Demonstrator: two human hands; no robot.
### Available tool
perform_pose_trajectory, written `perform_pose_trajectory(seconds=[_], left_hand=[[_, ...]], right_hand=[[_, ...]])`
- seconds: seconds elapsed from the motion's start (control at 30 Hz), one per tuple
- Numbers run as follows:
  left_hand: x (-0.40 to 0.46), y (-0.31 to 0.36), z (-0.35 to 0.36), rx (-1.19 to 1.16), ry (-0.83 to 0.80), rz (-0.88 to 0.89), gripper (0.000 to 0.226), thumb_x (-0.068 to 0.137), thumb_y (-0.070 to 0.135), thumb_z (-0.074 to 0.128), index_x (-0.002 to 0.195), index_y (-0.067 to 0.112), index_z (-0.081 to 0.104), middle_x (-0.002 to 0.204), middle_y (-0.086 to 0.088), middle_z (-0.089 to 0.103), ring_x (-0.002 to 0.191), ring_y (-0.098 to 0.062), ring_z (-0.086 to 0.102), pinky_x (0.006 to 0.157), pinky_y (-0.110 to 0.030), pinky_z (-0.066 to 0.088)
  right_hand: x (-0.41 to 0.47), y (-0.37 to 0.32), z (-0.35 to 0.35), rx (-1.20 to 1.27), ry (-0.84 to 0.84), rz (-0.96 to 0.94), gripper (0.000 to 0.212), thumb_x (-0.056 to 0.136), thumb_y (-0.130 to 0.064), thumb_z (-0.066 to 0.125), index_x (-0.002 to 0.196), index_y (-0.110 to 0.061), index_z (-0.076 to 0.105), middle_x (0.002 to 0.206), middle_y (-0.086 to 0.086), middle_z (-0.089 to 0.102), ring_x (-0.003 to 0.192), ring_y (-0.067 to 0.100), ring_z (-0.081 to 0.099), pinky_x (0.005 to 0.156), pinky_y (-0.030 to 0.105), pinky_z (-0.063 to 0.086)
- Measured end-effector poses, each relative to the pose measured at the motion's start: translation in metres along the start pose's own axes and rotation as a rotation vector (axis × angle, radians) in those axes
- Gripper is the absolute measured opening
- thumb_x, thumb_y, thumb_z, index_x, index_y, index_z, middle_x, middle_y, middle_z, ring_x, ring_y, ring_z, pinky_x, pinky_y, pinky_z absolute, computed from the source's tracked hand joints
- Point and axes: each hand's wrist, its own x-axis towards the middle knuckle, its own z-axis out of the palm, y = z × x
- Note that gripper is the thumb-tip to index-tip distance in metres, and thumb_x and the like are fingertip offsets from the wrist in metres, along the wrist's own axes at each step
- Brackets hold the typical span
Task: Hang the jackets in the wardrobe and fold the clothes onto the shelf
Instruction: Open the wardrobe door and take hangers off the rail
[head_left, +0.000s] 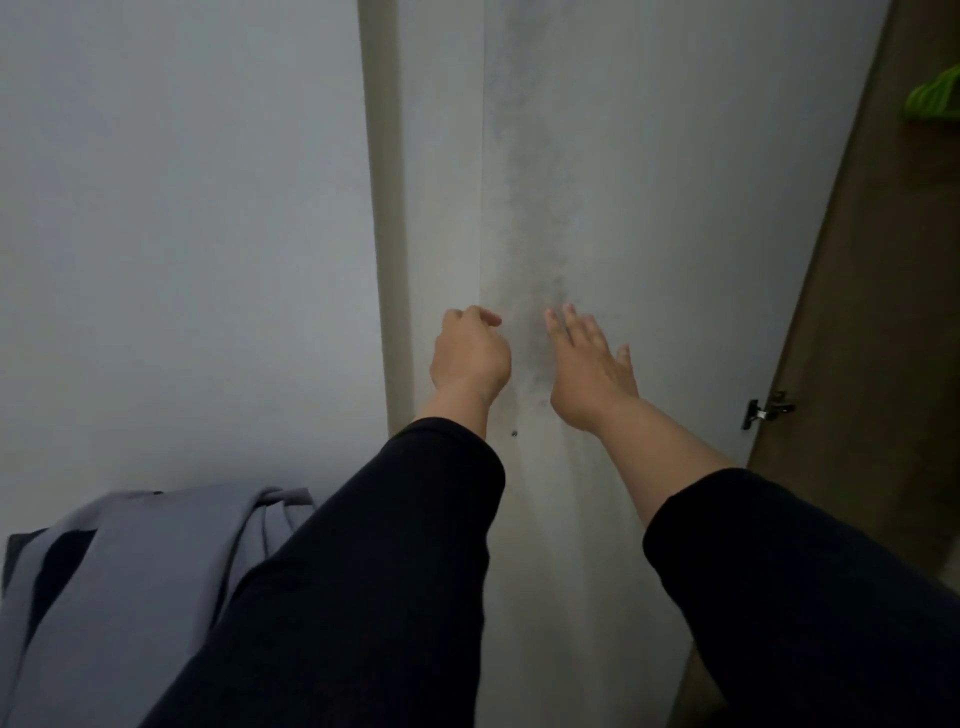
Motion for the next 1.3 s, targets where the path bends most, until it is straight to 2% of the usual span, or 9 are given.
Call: perform_pose_trajectory(seconds=[0.1,0.3,0.43,0.6,0.73,0.87,0.97,1.1,1.3], left_hand=[[-0.001,0.032,0.012,-0.035,0.044,0.062,0.031,0.091,0.009,0.035,0.106,0.017,0.061,0.121,-0.003,0.05,0.104,-0.024,0.056,0.088,-0.036,0.048],[0.02,0.083,0.058,-0.12,-0.112,0.175,0.029,0.084,0.006,0.037,0.089,0.024,0.06,0.111,-0.007,0.062,0.095,-0.026,0.061,0.078,-0.032,0.049],[0.029,0.117,0.1,-0.175,-0.196,0.236,0.031,0.082,0.004,0.038,0.089,0.025,0.06,0.11,-0.005,0.063,0.091,-0.023,0.06,0.073,-0.027,0.043],[0.037,0.166,0.155,-0.293,-0.294,0.298,0.033,0.085,0.002,0.039,0.102,0.017,0.063,0.112,-0.005,0.065,0.101,-0.023,0.06,0.083,-0.026,0.044],[0.05,0.212,0.197,-0.382,-0.308,0.36,0.03,0.087,0.002,0.039,0.098,0.02,0.061,0.11,-0.003,0.063,0.101,-0.022,0.059,0.083,-0.026,0.045],[0.064,0.261,0.237,-0.44,-0.315,0.431,0.027,0.09,0.004,0.041,0.097,0.021,0.06,0.11,-0.004,0.062,0.091,-0.017,0.056,0.075,-0.023,0.042],[0.075,0.291,0.262,-0.477,-0.304,0.511,0.026,0.09,0.004,0.042,0.098,0.02,0.061,0.113,-0.006,0.062,0.1,-0.018,0.058,0.08,-0.023,0.042],[0.094,0.325,0.287,-0.444,-0.252,0.599,0.03,0.089,0.003,0.041,0.108,0.016,0.061,0.122,-0.007,0.056,0.112,-0.022,0.055,0.089,-0.023,0.04],[0.125,0.369,0.3,-0.392,-0.079,0.805,0.033,0.087,0.0,0.046,0.116,0.012,0.058,0.128,-0.007,0.049,0.119,-0.023,0.048,0.093,-0.027,0.039]], right_hand=[[0.001,0.028,-0.014,-0.02,0.01,0.053,0.082,0.09,0.0,0.039,0.152,-0.026,-0.009,0.16,-0.005,-0.015,0.148,0.017,-0.011,0.117,0.054,0.003],[0.007,0.092,-0.049,-0.07,0.087,0.182,0.078,0.093,-0.005,0.042,0.153,-0.025,-0.005,0.161,-0.004,-0.009,0.149,0.018,-0.005,0.117,0.052,0.006],[0.008,0.146,-0.075,-0.134,0.146,0.282,0.076,0.093,-0.007,0.043,0.153,-0.023,-0.001,0.162,-0.003,-0.003,0.149,0.019,-0.002,0.117,0.051,0.009],[0.005,0.214,-0.114,-0.165,0.231,0.39,0.079,0.093,-0.005,0.048,0.153,-0.024,0.002,0.162,-0.001,-0.001,0.149,0.021,-0.002,0.118,0.052,0.009],[0.014,0.265,-0.15,-0.204,0.306,0.421,0.077,0.094,-0.01,0.049,0.153,-0.026,0.003,0.162,-0.001,0.001,0.149,0.021,-0.001,0.118,0.051,0.01],[0.034,0.318,-0.182,-0.225,0.341,0.457,0.071,0.097,-0.017,0.046,0.153,-0.026,0.004,0.162,-0.002,0.002,0.149,0.02,-0.001,0.117,0.051,0.011],[0.055,0.347,-0.196,-0.185,0.365,0.472,0.068,0.098,-0.02,0.044,0.153,-0.025,0.005,0.162,-0.003,0.005,0.149,0.02,0.001,0.117,0.051,0.013],[0.091,0.376,-0.207,-0.125,0.384,0.46,0.063,0.099,-0.02,0.04,0.153,-0.022,0.009,0.161,-0.002,0.009,0.148,0.021,0.005,0.118,0.048,0.016],[0.141,0.4,-0.226,-0.143,0.474,0.419,0.061,0.096,-0.013,0.04,0.152,-0.024,0.018,0.159,-0.004,0.018,0.146,0.022,0.014,0.117,0.046,0.02]])
